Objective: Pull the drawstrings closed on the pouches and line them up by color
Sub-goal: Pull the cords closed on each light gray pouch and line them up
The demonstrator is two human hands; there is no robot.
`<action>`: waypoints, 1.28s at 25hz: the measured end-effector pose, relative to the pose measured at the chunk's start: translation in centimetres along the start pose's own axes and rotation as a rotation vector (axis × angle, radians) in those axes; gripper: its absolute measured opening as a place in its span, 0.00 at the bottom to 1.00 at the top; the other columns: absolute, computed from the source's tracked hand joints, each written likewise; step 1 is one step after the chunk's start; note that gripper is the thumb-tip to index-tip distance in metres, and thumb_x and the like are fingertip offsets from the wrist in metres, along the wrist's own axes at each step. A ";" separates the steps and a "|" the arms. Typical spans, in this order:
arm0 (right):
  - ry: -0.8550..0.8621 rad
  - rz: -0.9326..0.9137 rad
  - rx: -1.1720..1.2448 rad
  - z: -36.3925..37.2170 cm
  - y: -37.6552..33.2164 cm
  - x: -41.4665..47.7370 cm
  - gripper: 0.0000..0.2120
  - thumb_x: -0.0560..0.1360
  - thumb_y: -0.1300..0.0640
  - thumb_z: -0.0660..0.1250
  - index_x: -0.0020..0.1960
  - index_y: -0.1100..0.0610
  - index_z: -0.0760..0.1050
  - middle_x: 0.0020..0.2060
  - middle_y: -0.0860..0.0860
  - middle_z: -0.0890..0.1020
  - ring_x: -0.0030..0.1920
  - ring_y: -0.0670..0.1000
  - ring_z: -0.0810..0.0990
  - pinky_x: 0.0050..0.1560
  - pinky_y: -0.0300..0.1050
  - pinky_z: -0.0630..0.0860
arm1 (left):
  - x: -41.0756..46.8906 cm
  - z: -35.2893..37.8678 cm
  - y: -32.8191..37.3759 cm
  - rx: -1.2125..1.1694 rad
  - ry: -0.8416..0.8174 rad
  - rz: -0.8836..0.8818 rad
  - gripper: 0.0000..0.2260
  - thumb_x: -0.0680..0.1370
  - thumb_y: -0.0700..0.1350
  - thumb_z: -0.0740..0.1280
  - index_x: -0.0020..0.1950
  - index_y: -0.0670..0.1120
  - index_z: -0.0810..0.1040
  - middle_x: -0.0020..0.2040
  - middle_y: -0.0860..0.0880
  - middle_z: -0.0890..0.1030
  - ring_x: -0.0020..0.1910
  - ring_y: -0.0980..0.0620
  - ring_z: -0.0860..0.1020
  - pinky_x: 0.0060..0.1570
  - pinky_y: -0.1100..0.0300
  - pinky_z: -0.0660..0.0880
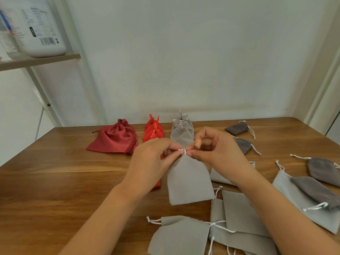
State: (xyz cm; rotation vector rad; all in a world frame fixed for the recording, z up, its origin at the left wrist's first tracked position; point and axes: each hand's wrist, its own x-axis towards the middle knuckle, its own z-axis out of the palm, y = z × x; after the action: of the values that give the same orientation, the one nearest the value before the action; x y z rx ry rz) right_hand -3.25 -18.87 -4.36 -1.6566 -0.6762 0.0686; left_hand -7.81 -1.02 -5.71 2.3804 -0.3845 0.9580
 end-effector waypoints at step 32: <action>0.012 -0.046 0.017 -2.3 0.3 0.5 0.15 0.71 0.71 0.65 0.35 0.56 0.64 0.37 0.51 0.77 0.39 0.49 0.73 0.42 0.43 0.72 | 0.0 1.2 0.6 -0.641 -0.298 -0.481 0.14 0.71 0.50 0.72 0.55 0.50 0.80 0.50 0.55 0.83 0.48 0.54 0.80 0.51 0.61 0.76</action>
State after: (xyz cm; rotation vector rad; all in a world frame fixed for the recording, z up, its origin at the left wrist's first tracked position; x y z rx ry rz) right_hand -1.74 -20.71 -4.00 -1.6234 -0.7026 0.0317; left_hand -7.45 -2.24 -6.22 1.8779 -0.1711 0.2070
